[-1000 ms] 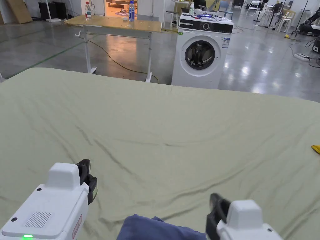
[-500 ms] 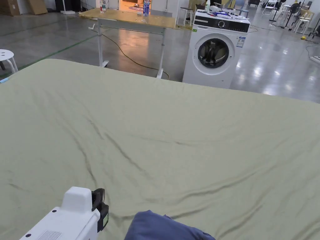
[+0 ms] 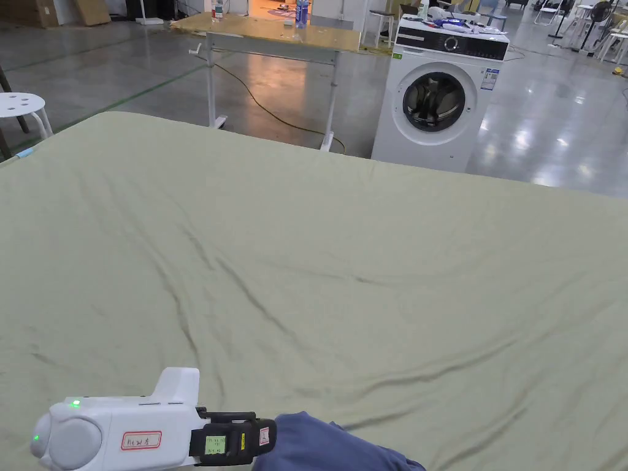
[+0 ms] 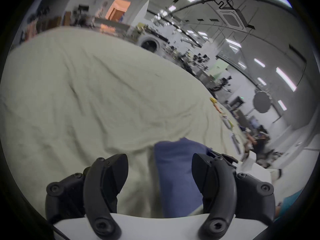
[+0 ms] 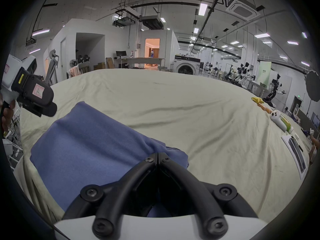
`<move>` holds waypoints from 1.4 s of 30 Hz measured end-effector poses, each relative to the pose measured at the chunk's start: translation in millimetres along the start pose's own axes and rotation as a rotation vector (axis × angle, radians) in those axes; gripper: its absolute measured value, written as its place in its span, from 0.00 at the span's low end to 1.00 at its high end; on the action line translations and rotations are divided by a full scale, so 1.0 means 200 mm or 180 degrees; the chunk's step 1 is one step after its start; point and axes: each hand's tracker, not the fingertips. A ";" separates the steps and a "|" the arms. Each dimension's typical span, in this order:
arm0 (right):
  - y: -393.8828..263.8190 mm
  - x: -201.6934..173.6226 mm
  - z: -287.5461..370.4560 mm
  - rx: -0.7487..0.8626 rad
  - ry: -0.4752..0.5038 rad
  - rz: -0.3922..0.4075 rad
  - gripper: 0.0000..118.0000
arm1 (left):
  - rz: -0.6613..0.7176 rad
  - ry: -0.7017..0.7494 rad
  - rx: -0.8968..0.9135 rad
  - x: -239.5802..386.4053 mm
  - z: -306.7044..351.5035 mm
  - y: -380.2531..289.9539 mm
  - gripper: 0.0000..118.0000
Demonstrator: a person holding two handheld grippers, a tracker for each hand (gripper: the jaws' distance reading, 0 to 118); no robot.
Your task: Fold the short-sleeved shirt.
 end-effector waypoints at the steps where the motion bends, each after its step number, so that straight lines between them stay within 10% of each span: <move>1: 0.00 0.00 0.00 0.0001 0.0005 -0.0006 0.00 | 0.0056 -0.0092 -0.0094 -0.02 -0.03 0.01 0.67; 12: 0.00 0.01 0.00 0.0001 0.0043 -0.0072 0.00 | 0.0881 -0.1068 -0.0680 -0.27 -0.38 -0.02 0.65; 16: 0.00 0.01 0.00 -0.0009 0.0034 -0.0117 0.00 | 0.0841 -0.0976 -0.0756 -0.20 -0.39 -0.07 0.33; 22: 0.01 0.03 0.00 0.0000 0.0091 -0.0135 0.00 | 0.0987 -0.1079 -0.0615 -0.22 -0.34 -0.10 0.17; 42: 0.72 0.38 0.08 0.0799 -0.0188 -0.0299 0.00 | 0.0687 -0.0189 -0.0033 -0.50 0.83 0.47 0.15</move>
